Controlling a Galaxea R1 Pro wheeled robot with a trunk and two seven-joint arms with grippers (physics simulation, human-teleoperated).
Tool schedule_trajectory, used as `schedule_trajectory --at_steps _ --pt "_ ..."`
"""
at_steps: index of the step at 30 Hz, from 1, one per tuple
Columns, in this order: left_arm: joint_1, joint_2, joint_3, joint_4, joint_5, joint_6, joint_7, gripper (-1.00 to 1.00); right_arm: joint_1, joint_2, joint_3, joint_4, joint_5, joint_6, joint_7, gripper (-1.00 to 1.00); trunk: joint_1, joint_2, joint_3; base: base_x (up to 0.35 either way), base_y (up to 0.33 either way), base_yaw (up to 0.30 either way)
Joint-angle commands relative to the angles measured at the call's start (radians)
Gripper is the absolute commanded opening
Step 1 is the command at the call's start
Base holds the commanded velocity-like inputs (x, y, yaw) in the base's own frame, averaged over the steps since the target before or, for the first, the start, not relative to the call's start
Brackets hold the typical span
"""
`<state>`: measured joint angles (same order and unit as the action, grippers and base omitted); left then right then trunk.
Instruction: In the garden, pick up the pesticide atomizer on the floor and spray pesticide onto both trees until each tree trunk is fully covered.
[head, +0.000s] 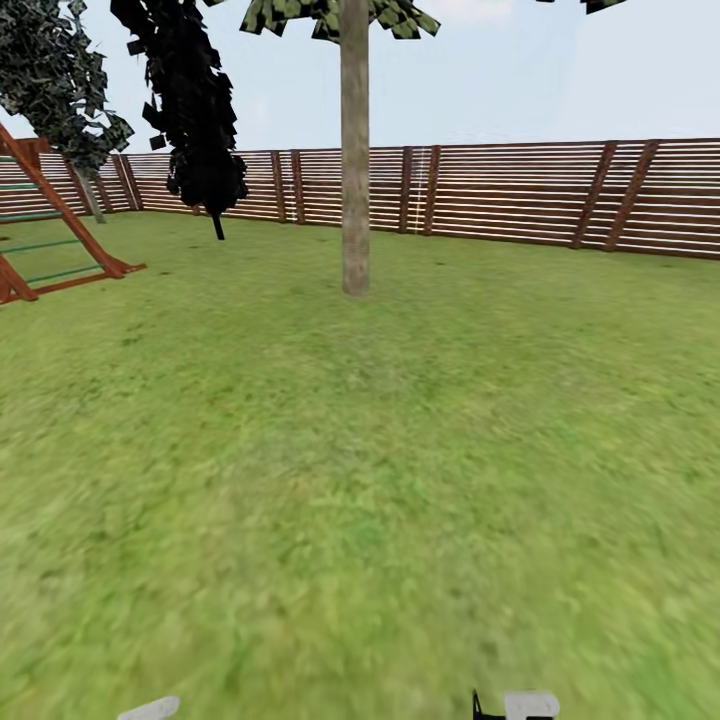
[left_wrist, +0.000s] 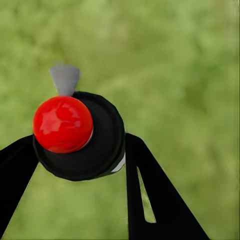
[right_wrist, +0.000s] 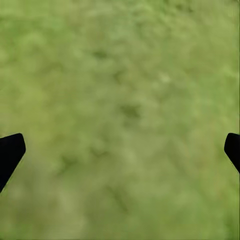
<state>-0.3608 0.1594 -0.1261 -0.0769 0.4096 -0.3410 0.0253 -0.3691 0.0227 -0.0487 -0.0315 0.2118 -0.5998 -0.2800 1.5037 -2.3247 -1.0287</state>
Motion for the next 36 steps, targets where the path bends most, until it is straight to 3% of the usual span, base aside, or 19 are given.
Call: schedule_trajectory --at_steps 1,36 --pt "-0.001 0.000 -0.008 0.000 0.006 -0.003 0.003 -1.00 -0.001 0.000 -0.005 0.001 0.011 -0.001 -0.007 1.00 0.000 0.000 -0.001 0.339 0.077 0.000" --pt "0.000 0.000 -0.008 0.000 0.007 -0.003 0.002 -1.00 -0.001 0.000 -0.005 0.001 0.011 -0.001 -0.007 1.00 0.000 0.000 -0.001 0.339 0.077 0.000"
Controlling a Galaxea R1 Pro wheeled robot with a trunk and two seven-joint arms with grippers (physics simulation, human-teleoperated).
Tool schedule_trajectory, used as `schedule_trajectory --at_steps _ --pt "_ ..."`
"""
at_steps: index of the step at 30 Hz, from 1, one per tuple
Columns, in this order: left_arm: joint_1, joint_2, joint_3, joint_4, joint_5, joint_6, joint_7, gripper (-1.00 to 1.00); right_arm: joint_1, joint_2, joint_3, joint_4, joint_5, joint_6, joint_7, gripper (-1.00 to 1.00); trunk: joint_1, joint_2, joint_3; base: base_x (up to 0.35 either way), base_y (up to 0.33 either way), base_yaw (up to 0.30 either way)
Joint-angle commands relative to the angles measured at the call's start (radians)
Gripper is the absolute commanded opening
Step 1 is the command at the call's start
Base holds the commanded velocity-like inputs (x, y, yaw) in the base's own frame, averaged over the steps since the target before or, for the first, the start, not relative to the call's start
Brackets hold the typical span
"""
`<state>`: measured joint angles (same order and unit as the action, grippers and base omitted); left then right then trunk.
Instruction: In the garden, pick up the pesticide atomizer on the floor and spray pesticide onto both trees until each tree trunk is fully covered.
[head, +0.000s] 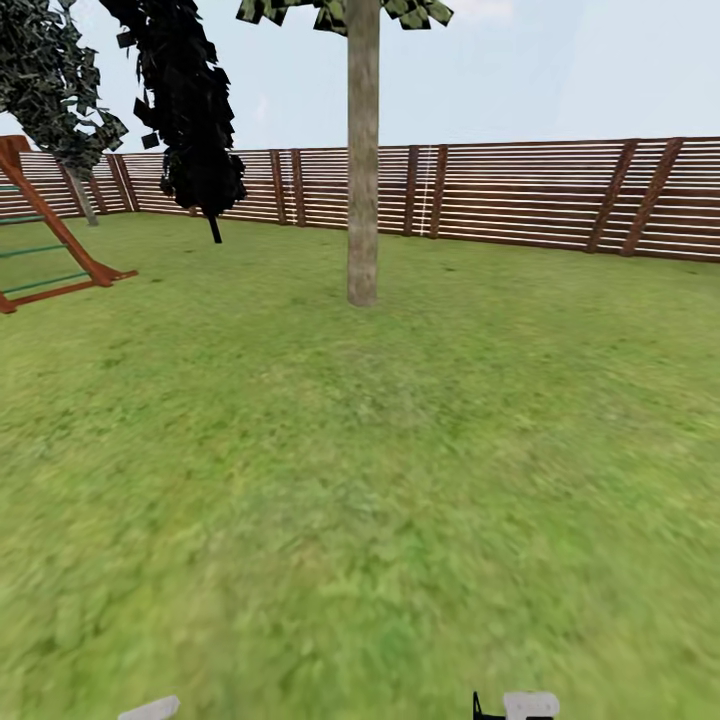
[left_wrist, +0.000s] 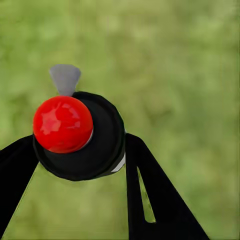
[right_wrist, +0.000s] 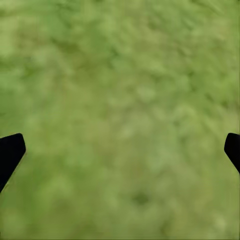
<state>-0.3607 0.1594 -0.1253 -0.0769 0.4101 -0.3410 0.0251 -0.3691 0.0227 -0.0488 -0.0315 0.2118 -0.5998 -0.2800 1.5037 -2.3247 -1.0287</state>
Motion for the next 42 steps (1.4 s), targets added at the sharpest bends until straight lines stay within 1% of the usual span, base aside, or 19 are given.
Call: schedule_trajectory --at_steps 1,42 --pt "0.000 0.000 -0.009 0.000 0.007 -0.003 0.003 -1.00 -0.001 0.000 -0.005 0.001 0.011 -0.001 -0.007 1.00 0.000 0.000 -0.001 0.339 0.077 0.000" --pt "0.000 0.000 -0.009 0.000 0.006 -0.003 0.003 -1.00 -0.001 0.002 -0.005 0.002 0.011 -0.001 -0.007 1.00 0.000 0.000 -0.001 0.339 0.077 0.000"
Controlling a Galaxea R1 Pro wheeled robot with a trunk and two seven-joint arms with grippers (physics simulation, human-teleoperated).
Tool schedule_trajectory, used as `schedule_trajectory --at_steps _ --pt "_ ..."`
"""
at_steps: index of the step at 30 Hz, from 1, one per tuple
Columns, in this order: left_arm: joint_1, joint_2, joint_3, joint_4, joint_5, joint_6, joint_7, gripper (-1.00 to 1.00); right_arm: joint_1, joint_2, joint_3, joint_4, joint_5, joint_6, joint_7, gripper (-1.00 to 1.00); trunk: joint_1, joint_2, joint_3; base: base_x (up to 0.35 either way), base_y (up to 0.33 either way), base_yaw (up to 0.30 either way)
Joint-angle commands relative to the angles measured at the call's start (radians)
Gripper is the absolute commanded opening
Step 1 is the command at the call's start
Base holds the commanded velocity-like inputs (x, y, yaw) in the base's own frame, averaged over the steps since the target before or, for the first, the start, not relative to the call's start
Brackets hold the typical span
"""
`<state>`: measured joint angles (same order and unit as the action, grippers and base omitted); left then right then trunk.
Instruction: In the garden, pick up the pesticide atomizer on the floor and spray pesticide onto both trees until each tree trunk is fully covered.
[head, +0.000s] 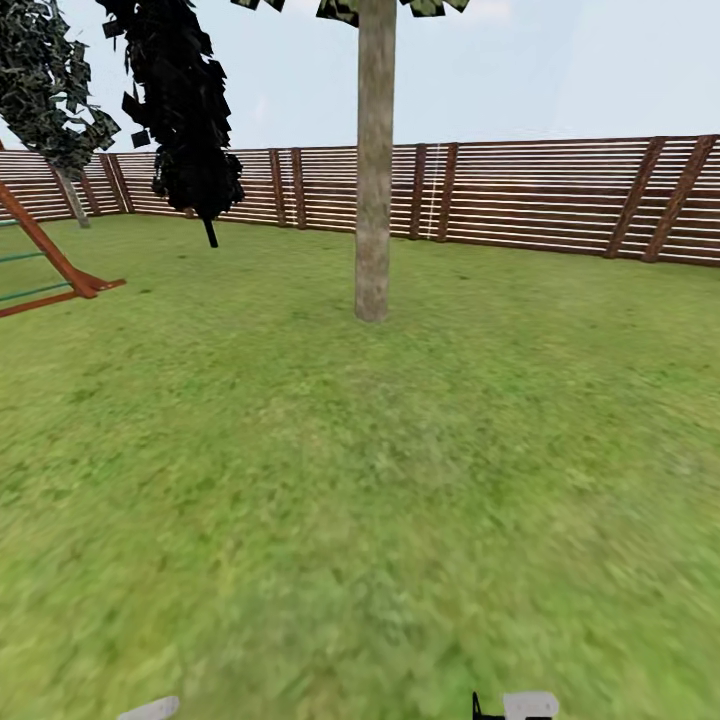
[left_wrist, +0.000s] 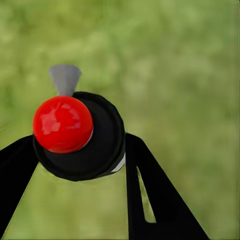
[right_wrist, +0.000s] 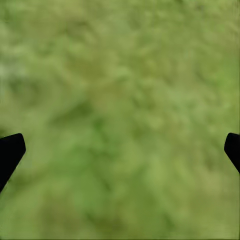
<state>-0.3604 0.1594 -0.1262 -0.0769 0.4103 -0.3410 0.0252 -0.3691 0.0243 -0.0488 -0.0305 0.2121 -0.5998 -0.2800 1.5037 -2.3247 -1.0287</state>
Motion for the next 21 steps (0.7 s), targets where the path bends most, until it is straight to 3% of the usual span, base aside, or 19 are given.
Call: schedule_trajectory --at_steps 1,21 --pt "0.000 0.000 -0.008 0.000 0.006 -0.003 0.003 -1.00 -0.001 0.000 -0.005 0.001 0.011 -0.001 -0.007 1.00 0.000 0.000 -0.001 0.339 0.077 0.000" --pt "-0.001 0.000 -0.009 0.000 0.007 -0.004 0.002 -1.00 -0.001 0.000 -0.005 0.001 0.011 -0.001 -0.007 1.00 0.000 0.000 -0.001 0.339 0.077 0.000"
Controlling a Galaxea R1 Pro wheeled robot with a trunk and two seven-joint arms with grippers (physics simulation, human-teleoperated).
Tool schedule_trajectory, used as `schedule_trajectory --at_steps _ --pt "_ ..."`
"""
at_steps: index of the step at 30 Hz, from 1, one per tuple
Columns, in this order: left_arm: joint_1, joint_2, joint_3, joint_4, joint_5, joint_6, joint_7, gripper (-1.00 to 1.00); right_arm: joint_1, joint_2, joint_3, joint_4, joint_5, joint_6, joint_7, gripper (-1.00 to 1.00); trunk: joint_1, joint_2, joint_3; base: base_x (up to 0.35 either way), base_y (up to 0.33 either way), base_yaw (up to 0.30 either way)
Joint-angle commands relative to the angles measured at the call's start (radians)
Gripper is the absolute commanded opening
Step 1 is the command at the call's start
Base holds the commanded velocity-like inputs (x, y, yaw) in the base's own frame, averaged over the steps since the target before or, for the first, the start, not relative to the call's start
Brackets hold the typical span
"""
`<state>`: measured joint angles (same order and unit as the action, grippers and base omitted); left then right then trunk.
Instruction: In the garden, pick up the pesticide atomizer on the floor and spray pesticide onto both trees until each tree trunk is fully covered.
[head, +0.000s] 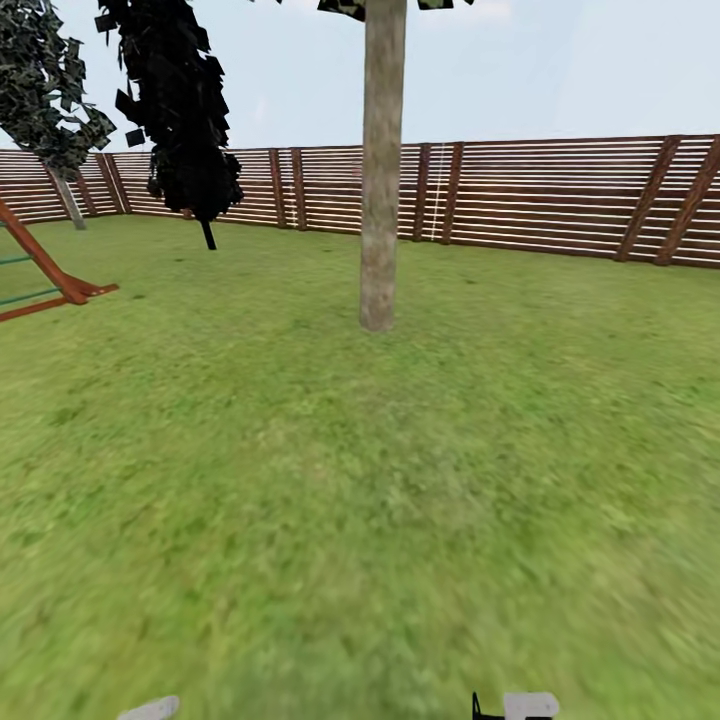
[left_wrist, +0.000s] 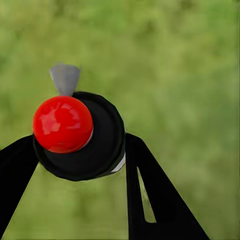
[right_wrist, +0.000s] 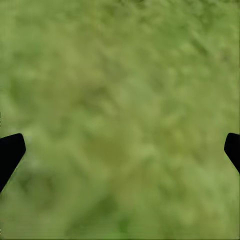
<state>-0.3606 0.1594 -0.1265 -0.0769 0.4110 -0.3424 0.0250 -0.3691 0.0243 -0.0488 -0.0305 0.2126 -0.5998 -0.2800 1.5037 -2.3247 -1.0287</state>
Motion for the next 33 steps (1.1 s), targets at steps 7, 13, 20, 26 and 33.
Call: schedule_trajectory --at_steps 7,13,20,26,33 --pt "-0.001 0.000 -0.008 0.000 0.006 -0.003 0.003 -1.00 -0.001 0.002 -0.005 0.000 0.010 -0.001 -0.007 1.00 0.000 0.000 -0.001 0.339 0.051 -0.086" --pt "-0.001 0.000 -0.007 0.000 0.006 -0.003 0.003 -1.00 -0.001 0.002 -0.005 0.000 0.010 -0.001 -0.008 1.00 0.000 0.000 -0.001 0.339 0.002 -0.206" --pt "-0.001 0.000 -0.008 0.000 0.006 -0.003 0.003 -1.00 -0.001 0.002 -0.005 0.000 0.010 -0.001 -0.008 1.00 0.000 0.000 -0.001 0.339 0.000 -0.013" --pt "-0.001 0.000 -0.008 0.000 0.006 -0.002 0.003 -1.00 -0.001 -0.003 -0.006 0.000 0.010 -0.001 -0.008 1.00 0.000 0.000 -0.001 0.339 0.000 0.000" --pt "0.000 0.000 -0.008 0.000 0.006 -0.001 0.003 -1.00 -0.001 -0.001 -0.006 0.000 0.010 -0.001 -0.008 1.00 0.000 0.000 -0.001 0.339 0.000 0.000"
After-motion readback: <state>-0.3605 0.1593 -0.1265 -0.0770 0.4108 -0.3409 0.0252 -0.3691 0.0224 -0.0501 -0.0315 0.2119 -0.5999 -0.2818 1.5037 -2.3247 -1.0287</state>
